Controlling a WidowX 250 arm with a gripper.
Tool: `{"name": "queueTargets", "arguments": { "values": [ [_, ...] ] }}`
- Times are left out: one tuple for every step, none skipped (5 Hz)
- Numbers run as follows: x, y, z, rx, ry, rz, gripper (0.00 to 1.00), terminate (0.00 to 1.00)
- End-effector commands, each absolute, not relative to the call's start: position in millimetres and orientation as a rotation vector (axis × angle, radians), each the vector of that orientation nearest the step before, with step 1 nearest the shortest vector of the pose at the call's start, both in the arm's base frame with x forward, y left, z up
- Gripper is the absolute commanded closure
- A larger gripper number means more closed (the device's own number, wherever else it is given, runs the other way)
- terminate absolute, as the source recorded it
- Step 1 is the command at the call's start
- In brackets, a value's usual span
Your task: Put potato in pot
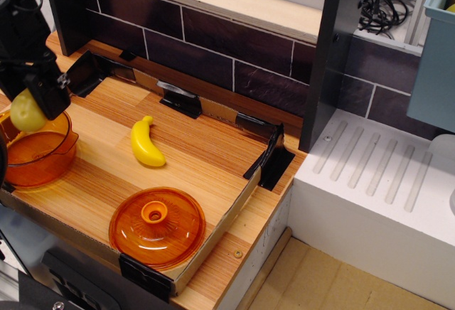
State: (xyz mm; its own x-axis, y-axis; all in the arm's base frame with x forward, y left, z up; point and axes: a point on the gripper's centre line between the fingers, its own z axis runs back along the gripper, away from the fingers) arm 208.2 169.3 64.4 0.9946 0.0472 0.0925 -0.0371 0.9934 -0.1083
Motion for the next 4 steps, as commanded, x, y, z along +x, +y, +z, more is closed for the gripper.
{"name": "queueTargets", "arguments": {
  "values": [
    [218.0,182.6,80.8,-0.1,-0.125,0.062,0.0,0.0],
    [221.5,176.7,90.2,-0.063,-0.13,0.089,0.0,0.0],
    [231.0,157.4,131.9,-0.072,-0.107,0.136,0.0,0.0],
    [257.6,144.1,162.1,-0.084,-0.103,0.179,0.0,0.0]
  ]
}}
